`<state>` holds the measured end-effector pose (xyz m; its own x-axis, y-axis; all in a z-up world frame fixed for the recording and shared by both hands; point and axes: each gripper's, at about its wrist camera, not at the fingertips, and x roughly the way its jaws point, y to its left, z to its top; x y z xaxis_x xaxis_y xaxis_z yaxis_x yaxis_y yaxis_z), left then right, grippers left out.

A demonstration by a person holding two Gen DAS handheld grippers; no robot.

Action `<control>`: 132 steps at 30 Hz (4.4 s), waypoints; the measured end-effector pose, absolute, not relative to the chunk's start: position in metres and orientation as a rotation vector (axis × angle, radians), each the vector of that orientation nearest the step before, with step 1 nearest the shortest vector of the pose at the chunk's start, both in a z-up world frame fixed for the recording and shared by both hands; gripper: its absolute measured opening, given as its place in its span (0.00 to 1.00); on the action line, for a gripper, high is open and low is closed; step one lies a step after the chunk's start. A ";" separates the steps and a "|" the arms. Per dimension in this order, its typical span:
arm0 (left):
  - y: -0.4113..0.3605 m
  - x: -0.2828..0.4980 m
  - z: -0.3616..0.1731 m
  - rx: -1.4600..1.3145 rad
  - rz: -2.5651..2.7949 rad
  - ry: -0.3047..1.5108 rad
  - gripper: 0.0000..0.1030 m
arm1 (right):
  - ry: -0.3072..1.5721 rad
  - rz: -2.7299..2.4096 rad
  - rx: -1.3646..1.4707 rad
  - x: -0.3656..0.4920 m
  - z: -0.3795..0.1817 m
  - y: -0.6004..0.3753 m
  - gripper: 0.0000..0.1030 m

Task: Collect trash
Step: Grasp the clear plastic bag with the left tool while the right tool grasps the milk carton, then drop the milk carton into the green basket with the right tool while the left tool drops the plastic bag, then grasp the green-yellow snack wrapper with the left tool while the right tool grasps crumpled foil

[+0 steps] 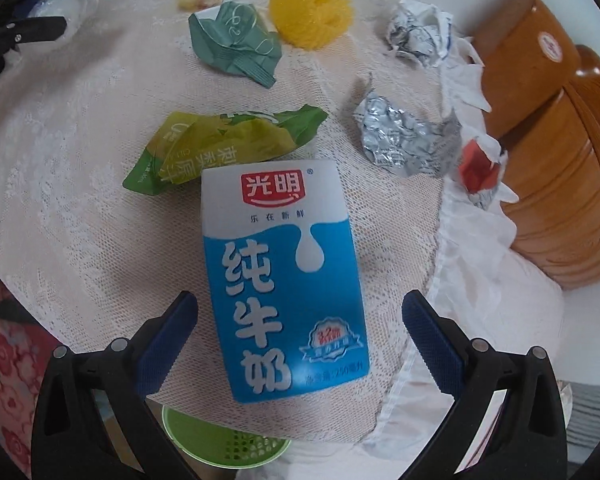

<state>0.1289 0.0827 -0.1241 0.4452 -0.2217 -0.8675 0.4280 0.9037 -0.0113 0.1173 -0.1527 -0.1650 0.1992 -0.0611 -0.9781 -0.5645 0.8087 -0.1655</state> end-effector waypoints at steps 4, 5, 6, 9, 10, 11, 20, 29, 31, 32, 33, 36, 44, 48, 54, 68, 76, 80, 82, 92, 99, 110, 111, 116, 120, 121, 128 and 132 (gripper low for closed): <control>0.077 0.121 -0.123 0.255 -0.416 1.023 0.43 | 1.421 0.447 -0.485 0.131 -0.168 -0.155 0.67; 0.075 0.118 -0.123 0.257 -0.424 1.027 0.43 | 1.422 0.447 -0.464 0.131 -0.166 -0.156 0.67; 0.073 0.116 -0.122 0.258 -0.431 1.028 0.43 | 1.422 0.446 -0.445 0.131 -0.165 -0.157 0.67; 0.062 0.105 -0.121 0.264 -0.457 1.024 0.43 | 1.393 0.424 -0.314 0.123 -0.155 -0.167 0.67; 0.057 0.100 -0.119 0.269 -0.465 1.021 0.43 | 1.381 0.410 -0.265 0.121 -0.149 -0.174 0.67; 0.051 0.095 -0.118 0.275 -0.475 1.019 0.43 | 1.362 0.396 -0.194 0.114 -0.142 -0.182 0.67; -0.034 0.028 -0.114 0.360 -0.643 1.024 0.43 | 1.130 0.067 0.363 -0.042 -0.121 -0.276 0.67; -0.128 -0.050 -0.151 0.483 -0.861 1.088 0.43 | 1.401 -0.212 0.508 -0.145 -0.314 -0.325 0.67; -0.143 -0.061 -0.158 0.531 -0.892 1.104 0.43 | 1.471 -0.250 0.511 -0.150 -0.361 -0.327 0.67; -0.149 -0.067 -0.160 0.552 -0.907 1.112 0.43 | 1.496 -0.260 0.511 -0.152 -0.377 -0.328 0.67; -0.154 -0.072 -0.162 0.575 -0.916 1.117 0.43 | 1.522 -0.266 0.512 -0.154 -0.394 -0.328 0.67; -0.165 -0.083 -0.169 0.639 -0.922 1.119 0.43 | 1.608 -0.273 0.490 -0.166 -0.428 -0.327 0.68; -0.205 -0.111 -0.204 0.714 -0.972 1.183 0.43 | 1.590 -0.334 0.573 -0.195 -0.422 -0.340 0.94; -0.236 -0.132 -0.242 0.776 -1.051 1.212 0.43 | 1.491 -0.423 0.581 -0.232 -0.368 -0.364 0.98; -0.281 -0.160 -0.330 0.859 -1.107 1.295 0.43 | 1.433 -0.601 0.611 -0.295 -0.306 -0.405 0.98; -0.293 -0.180 -0.345 0.880 -1.027 1.220 0.81 | 1.374 -0.636 0.637 -0.316 -0.270 -0.428 0.98; -0.239 -0.104 -0.151 0.515 -0.869 0.962 0.90 | 1.086 -0.416 0.467 -0.217 -0.157 -0.413 0.98; -0.178 -0.064 -0.072 0.396 -0.652 0.800 0.93 | 0.934 -0.235 0.340 -0.151 -0.091 -0.386 0.98; -0.149 -0.045 -0.055 0.370 -0.533 0.771 0.93 | 0.903 -0.173 0.295 -0.124 -0.073 -0.370 0.98; -0.099 0.078 -0.125 0.501 -0.493 0.866 0.91 | 0.845 -0.023 0.325 -0.030 -0.047 -0.293 0.98; -0.109 0.140 -0.180 0.534 -0.579 1.010 0.59 | 0.922 -0.096 0.380 -0.011 -0.062 -0.270 0.98; -0.092 0.148 -0.172 0.447 -0.627 1.021 0.37 | 0.980 -0.096 0.405 0.035 -0.081 -0.255 0.98; -0.086 0.146 -0.166 0.425 -0.624 1.019 0.37 | 0.985 -0.090 0.406 0.046 -0.084 -0.257 0.98; -0.051 0.135 -0.135 0.322 -0.585 1.001 0.37 | 1.016 -0.056 0.438 0.107 -0.100 -0.262 0.98; -0.026 0.127 -0.118 0.285 -0.549 0.986 0.37 | 1.045 -0.017 0.449 0.159 -0.123 -0.253 0.98; -0.020 0.124 -0.115 0.281 -0.537 0.980 0.37 | 1.046 -0.012 0.450 0.169 -0.128 -0.250 0.95; 0.006 0.119 -0.111 0.249 -0.484 0.979 0.37 | 1.056 -0.080 0.530 0.203 -0.155 -0.249 0.61; 0.012 0.122 -0.113 0.244 -0.468 0.985 0.37 | 1.076 -0.086 0.567 0.212 -0.167 -0.250 0.25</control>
<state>0.1217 0.0121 -0.1132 0.4651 -0.2682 -0.8437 0.4845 0.8747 -0.0110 0.2119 -0.2501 -0.1674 0.4863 0.2025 -0.8500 0.3357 0.8548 0.3958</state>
